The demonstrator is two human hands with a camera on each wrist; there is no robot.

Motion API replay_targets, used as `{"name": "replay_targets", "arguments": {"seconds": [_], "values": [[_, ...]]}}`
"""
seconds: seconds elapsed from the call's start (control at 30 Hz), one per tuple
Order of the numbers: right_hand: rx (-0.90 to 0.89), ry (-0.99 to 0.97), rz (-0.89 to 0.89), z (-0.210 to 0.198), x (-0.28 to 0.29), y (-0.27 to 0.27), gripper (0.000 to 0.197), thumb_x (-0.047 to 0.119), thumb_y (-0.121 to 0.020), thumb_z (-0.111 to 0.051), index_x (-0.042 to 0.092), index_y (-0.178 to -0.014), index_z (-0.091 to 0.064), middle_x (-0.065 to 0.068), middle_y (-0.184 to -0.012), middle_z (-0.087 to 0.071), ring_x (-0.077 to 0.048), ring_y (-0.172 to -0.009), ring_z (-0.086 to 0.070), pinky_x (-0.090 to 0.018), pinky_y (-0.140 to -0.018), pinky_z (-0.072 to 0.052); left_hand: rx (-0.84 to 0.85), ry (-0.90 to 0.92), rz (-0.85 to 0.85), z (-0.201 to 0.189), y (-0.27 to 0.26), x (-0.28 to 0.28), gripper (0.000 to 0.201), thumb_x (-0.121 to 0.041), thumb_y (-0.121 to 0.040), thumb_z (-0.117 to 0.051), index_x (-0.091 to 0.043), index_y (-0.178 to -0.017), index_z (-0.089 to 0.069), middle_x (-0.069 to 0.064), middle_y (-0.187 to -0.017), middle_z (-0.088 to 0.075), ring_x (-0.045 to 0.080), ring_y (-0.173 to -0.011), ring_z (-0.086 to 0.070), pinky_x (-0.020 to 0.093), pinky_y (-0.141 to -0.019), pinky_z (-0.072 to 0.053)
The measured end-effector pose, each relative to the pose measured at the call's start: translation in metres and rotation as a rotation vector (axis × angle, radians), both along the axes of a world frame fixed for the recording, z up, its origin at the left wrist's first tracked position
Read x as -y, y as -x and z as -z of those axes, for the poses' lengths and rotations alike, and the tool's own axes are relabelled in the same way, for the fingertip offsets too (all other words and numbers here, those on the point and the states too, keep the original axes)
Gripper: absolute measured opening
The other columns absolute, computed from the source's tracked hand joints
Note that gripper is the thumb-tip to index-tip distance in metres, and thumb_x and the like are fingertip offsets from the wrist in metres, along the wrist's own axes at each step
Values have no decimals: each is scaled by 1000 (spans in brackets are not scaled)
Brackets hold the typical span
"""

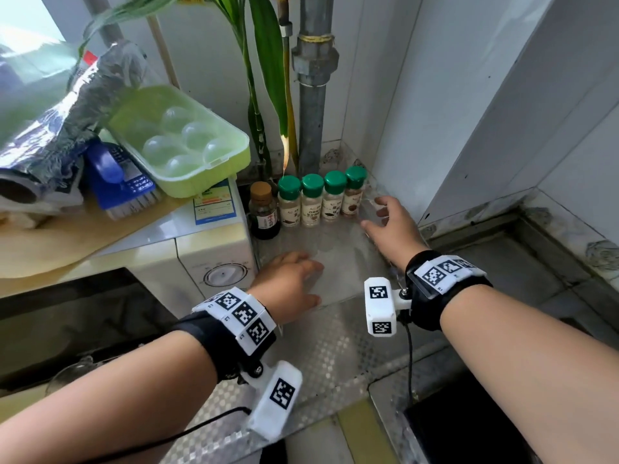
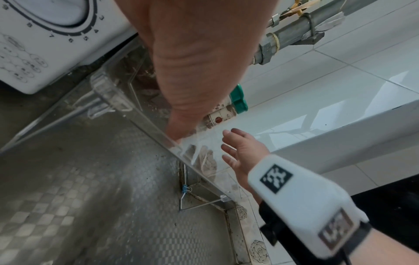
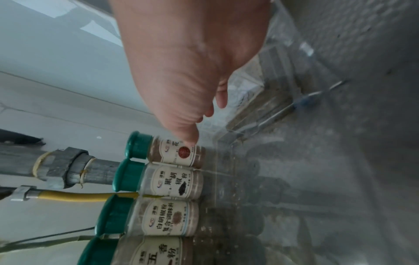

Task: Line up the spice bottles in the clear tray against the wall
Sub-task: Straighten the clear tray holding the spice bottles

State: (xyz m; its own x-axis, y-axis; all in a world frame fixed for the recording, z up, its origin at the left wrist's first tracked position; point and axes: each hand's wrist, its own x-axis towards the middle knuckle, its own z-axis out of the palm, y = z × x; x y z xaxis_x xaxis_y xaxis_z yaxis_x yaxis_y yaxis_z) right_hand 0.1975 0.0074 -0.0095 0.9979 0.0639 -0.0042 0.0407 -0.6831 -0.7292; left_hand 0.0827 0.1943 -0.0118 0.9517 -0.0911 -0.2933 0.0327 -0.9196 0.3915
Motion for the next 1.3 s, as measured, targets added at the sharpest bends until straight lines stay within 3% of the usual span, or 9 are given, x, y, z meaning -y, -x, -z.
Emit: {"name": "replay_targets", "arguments": {"seconds": [0.1, 0.2, 0.37, 0.47, 0.6, 0.73, 0.93, 1.07, 1.3], "values": [[101, 267, -53, 0, 23, 14, 66, 53, -74, -69, 22, -130, -53, -9, -132, -57, -30, -125, -50, -41, -105, -40, 41, -28, -33, 4, 12, 5, 58, -37, -86, -56, -34, -141, -41, -1, -158, -29, 25, -145, -26, 37, -117, -19], [75, 418, -77, 2, 46, 29, 96, 69, -59, -71, 25, -140, -43, -10, -146, -44, -31, -136, -37, -42, -113, -28, 131, 23, -81, 11, 29, 8, 49, -36, -88, -52, -30, -137, -49, 1, -153, -38, 26, -140, -36, 36, -116, -27], [-112, 266, -26, 14, 79, 51, 122, 49, -59, -84, 17, -153, -14, -16, -160, -17, -32, -148, -16, -43, -120, -19, 333, 129, -228, 14, 62, 15, 57, -28, -80, -66, -23, -134, -50, 7, -142, -45, 29, -133, -35, 37, -109, -32], [-205, 154, 29, 19, 88, 56, 112, 40, -67, -83, 14, -153, -15, -15, -158, -29, -30, -144, -31, -43, -116, -29, 379, 137, -381, 14, 72, 17, 62, -20, -79, -67, -18, -136, -44, 13, -136, -43, 33, -127, -36, 40, -106, -33], [-187, 158, 66, 20, 92, 60, 76, 45, -71, -76, 17, -135, -47, -10, -134, -61, -30, -122, -57, -44, -102, -46, 342, 287, -589, 20, 80, 17, 63, -26, -77, -71, -6, -129, -41, 18, -126, -48, 35, -113, -52, 39, -95, -43], [-178, 177, 44, 14, 92, 62, 52, 34, -82, -70, 13, -127, -55, -11, -119, -67, -33, -112, -61, -35, -92, -46, 198, 402, -725, 25, 80, 13, 62, -42, -76, -71, -8, -120, -44, 10, -93, -64, 30, -86, -64, 37, -76, -53], [-170, 205, 7, 11, 90, 63, 47, 32, -88, -63, 11, -129, -54, -14, -122, -66, -34, -114, -60, -34, -89, -44, 172, 594, -907, 33, 73, 13, 47, -39, -72, -75, -16, -101, -47, 3, -83, -62, 26, -75, -65, 39, -73, -55], [-174, 203, 5, 8, 85, 58, 49, 33, -87, -64, 11, -129, -54, -15, -124, -66, -34, -115, -60, -35, -91, -45, 146, 679, -1000, 33, 66, 12, 42, -34, -76, -73, -14, -100, -46, 1, -76, -57, 15, -61, -53, 28, -58, -44], [-235, 117, 10, -2, 82, 58, 58, 28, -87, -67, 8, -138, -47, -14, -130, -62, -30, -121, -57, -29, -92, -40, 31, 888, -1054, 37, 52, 2, 42, -24, -75, -75, -9, -108, -56, 7, -85, -63, 21, -67, -57, 27, -60, -45]]}}
